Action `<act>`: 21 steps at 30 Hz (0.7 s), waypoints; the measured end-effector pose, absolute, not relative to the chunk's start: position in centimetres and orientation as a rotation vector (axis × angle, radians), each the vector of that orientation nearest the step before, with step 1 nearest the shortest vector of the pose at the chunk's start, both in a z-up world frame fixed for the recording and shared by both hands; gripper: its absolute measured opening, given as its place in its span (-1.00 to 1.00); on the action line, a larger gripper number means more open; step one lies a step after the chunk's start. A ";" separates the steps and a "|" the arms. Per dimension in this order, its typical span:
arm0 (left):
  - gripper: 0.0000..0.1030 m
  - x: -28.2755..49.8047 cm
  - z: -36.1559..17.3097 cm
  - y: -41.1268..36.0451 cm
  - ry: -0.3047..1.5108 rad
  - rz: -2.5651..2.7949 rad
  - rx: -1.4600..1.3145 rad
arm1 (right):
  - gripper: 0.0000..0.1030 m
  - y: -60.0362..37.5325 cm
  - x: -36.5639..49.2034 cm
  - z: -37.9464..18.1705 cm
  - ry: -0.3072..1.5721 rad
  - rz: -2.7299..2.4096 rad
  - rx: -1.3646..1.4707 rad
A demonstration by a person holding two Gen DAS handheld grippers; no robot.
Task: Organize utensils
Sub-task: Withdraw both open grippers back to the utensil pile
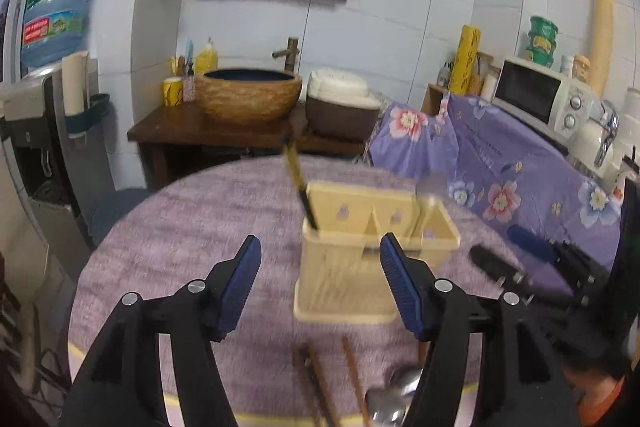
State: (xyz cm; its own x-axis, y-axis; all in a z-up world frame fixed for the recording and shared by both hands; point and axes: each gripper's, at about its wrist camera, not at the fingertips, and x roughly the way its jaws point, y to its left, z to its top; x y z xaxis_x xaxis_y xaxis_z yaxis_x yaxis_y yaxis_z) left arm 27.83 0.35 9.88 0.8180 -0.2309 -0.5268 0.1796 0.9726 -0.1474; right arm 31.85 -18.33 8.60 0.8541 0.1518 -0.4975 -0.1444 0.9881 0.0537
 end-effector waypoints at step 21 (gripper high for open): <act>-0.21 22.3 -3.1 -0.8 0.912 -0.201 -0.005 | 0.31 -20.5 21.1 -2.1 0.709 0.049 0.077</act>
State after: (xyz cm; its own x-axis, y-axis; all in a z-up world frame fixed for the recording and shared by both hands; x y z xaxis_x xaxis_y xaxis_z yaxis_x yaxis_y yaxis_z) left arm 22.27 -0.82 -3.14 0.5951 -0.1754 -0.7843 0.1709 0.9812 -0.0897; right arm 21.14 -20.51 -2.10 0.7582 0.0713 -0.6481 -0.0193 0.9960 0.0870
